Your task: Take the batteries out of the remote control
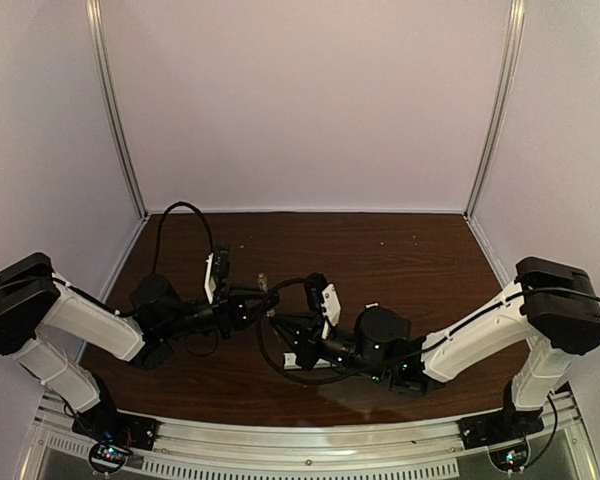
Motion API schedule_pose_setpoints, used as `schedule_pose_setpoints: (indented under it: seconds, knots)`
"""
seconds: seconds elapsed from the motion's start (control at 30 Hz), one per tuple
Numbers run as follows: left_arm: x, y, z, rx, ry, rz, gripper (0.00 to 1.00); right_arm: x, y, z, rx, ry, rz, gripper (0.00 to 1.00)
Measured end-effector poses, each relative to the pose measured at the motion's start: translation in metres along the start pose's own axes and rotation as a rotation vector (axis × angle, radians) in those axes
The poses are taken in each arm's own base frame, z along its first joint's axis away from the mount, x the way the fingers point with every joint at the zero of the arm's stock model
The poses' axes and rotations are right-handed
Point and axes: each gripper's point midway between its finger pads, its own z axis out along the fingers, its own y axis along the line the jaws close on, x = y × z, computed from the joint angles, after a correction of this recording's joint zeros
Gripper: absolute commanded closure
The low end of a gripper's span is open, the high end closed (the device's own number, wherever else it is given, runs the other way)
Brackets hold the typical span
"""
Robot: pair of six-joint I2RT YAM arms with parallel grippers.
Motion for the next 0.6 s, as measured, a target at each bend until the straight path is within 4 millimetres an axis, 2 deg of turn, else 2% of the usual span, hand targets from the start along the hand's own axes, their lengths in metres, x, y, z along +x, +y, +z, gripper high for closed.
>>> schedule_pose_setpoints:
  seconds: [0.1,0.13,0.3,0.43,0.6]
  knots:
    - [0.0,0.0,0.0,0.002,0.002,-0.009,1.0,0.0,0.0,0.0,0.001,0.002,-0.008,1.0]
    - [0.0,0.0,0.0,0.002,0.002,-0.01,1.0,0.001,0.0,0.0,0.001,0.003,-0.008,0.97]
    - [0.003,-0.002,0.0,0.013,0.013,-0.004,1.0,0.001,-0.001,-0.004,0.009,0.027,-0.002,0.69]
    - [0.005,-0.004,-0.001,0.029,0.028,0.028,1.0,-0.006,-0.005,-0.02,0.04,0.074,-0.015,0.47]
    - [0.01,-0.014,0.002,0.098,0.062,0.091,1.0,-0.015,-0.01,-0.044,0.087,0.183,-0.05,0.28]
